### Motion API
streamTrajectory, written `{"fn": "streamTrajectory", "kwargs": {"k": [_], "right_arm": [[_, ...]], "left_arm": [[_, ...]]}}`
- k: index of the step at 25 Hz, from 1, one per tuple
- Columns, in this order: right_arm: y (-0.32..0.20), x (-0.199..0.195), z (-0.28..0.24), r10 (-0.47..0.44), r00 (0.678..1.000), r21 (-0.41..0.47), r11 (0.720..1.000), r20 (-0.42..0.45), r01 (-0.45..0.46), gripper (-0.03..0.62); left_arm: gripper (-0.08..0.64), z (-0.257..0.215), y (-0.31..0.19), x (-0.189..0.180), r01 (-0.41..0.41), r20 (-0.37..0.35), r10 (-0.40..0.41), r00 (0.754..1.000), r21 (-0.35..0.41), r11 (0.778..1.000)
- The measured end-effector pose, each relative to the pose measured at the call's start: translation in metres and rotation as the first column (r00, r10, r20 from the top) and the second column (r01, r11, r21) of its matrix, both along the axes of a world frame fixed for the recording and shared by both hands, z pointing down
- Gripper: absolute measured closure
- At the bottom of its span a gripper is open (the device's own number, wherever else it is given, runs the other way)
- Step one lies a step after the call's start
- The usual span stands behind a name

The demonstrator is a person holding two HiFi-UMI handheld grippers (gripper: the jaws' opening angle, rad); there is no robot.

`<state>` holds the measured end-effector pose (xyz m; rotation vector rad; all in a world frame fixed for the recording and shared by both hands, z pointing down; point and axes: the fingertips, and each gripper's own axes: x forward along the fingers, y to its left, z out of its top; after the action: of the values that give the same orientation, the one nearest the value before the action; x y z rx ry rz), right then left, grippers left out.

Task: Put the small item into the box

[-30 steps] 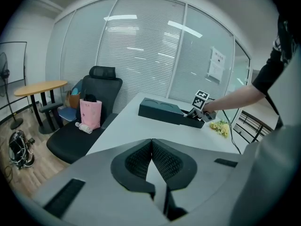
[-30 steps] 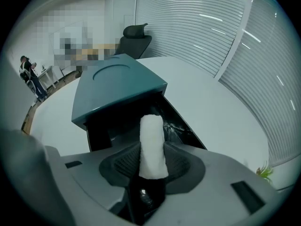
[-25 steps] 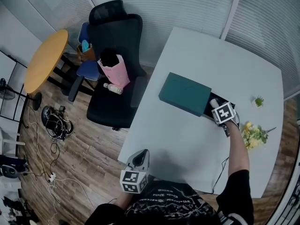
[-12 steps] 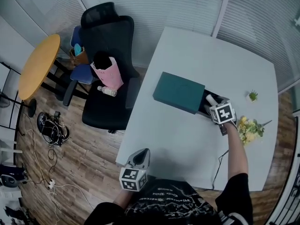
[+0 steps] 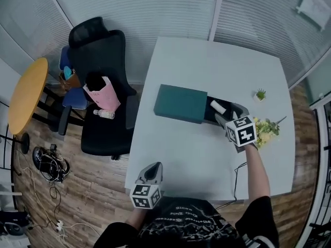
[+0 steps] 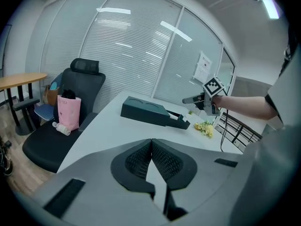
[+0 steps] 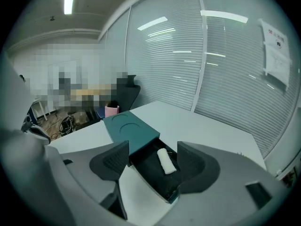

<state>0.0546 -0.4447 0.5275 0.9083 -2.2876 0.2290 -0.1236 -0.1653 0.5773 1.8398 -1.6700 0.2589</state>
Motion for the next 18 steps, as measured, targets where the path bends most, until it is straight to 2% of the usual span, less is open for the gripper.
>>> {"fn": "streamTrajectory", "kwargs": {"k": [6,11,15,18], "right_arm": [[0.040,0.014,-0.036,0.048,0.991,0.055,0.997,0.124,-0.055,0.287],[0.078,0.026,-0.046,0.083,0.986,0.108,0.989,0.142,-0.099,0.286],[0.109,0.035,-0.045,0.114,0.984,0.163,0.977,0.137,-0.136,0.287],[0.134,0.042,-0.043,0.149,0.971,0.176,0.967,0.187,-0.182,0.287]], "left_arm": [[0.540,-0.005,-0.009,0.016,-0.089,-0.011,0.089,0.996,0.029,0.996],[0.540,-0.012,-0.013,0.029,-0.163,-0.011,0.164,0.986,0.066,0.984],[0.540,-0.014,-0.014,0.041,-0.237,0.050,0.233,0.971,0.091,0.967],[0.540,-0.014,-0.012,0.052,-0.298,0.078,0.291,0.954,0.103,0.949]]}}
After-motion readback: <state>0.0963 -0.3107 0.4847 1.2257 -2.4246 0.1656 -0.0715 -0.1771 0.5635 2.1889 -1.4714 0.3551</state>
